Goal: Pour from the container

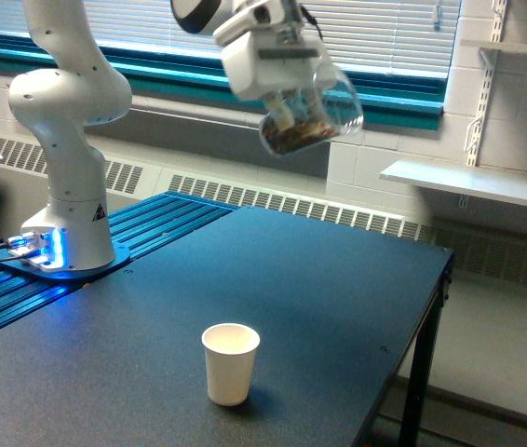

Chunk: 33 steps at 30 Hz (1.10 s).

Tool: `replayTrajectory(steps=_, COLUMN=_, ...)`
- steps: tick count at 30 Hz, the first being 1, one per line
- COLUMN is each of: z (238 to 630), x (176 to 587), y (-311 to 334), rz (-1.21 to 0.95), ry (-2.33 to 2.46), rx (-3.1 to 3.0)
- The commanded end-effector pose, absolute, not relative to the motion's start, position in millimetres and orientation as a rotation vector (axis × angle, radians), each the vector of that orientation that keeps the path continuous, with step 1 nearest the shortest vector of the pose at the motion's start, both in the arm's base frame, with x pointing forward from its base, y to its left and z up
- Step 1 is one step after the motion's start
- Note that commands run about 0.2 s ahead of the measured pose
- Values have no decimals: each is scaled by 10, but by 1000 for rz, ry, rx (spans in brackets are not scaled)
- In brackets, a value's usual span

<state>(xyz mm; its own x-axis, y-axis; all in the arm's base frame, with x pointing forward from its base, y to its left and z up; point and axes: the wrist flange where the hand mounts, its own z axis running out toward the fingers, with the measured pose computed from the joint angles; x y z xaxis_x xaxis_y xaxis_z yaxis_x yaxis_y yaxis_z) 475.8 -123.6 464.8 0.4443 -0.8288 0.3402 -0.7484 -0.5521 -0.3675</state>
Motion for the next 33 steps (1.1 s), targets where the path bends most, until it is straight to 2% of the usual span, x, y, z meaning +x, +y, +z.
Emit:
replayTrajectory(steps=1, z=4455, x=4678, y=-1384, rz=-709, ry=1423, rx=-2509)
replayTrajectory(steps=15, z=3906, x=4447, y=-1617, rz=-590, ry=1512, rx=-2494)
replayTrajectory(steps=33, z=3388, x=4225, y=-1662, rz=-452, ry=1559, rx=-2474)
